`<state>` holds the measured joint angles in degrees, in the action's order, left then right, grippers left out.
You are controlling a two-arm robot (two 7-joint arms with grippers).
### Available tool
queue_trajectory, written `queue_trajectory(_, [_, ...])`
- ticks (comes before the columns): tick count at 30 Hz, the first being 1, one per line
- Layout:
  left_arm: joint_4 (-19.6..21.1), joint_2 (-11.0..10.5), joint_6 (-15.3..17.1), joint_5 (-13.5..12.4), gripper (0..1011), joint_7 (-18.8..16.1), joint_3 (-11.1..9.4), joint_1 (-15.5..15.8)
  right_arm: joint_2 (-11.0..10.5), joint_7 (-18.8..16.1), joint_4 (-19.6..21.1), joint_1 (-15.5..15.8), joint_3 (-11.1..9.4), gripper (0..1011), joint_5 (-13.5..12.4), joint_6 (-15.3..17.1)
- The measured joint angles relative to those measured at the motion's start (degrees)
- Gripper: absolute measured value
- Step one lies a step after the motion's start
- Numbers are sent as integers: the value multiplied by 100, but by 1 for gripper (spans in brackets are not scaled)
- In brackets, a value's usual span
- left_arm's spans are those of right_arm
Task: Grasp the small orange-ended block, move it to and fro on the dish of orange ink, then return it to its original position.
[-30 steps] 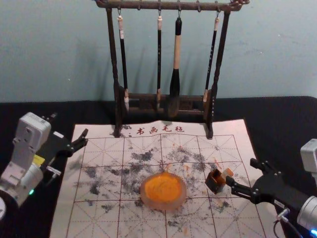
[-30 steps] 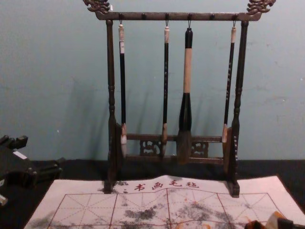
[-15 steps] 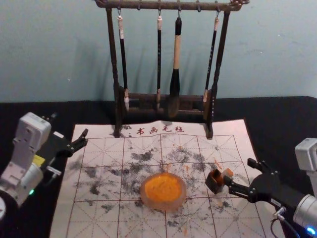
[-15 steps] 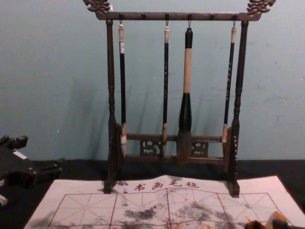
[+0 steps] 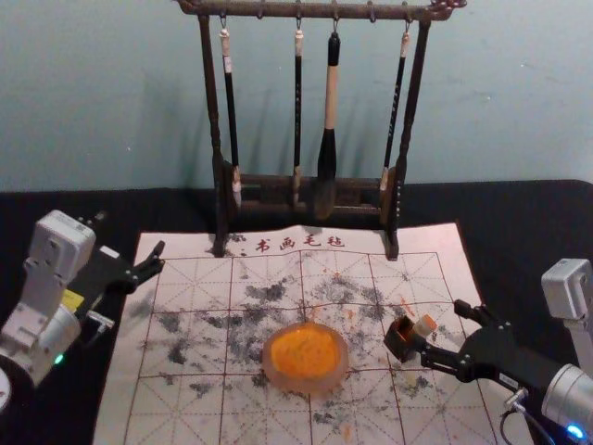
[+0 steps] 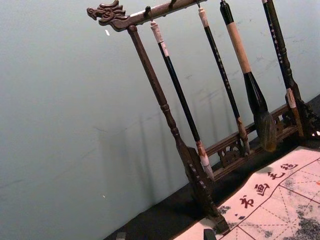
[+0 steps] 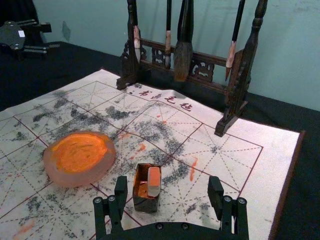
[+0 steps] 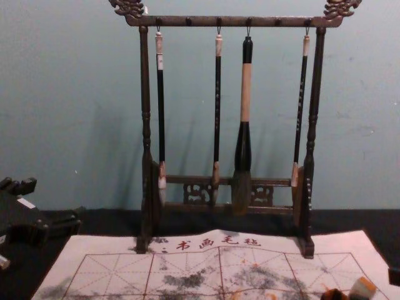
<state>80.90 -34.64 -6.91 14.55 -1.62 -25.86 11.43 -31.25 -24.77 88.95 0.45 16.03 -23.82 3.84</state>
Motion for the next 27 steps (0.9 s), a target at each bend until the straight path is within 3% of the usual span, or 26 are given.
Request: queue_trajectory(27, [0, 0, 0, 0, 1001, 0, 0, 0, 43, -1, -60, -42, 10, 1002, -6, 10])
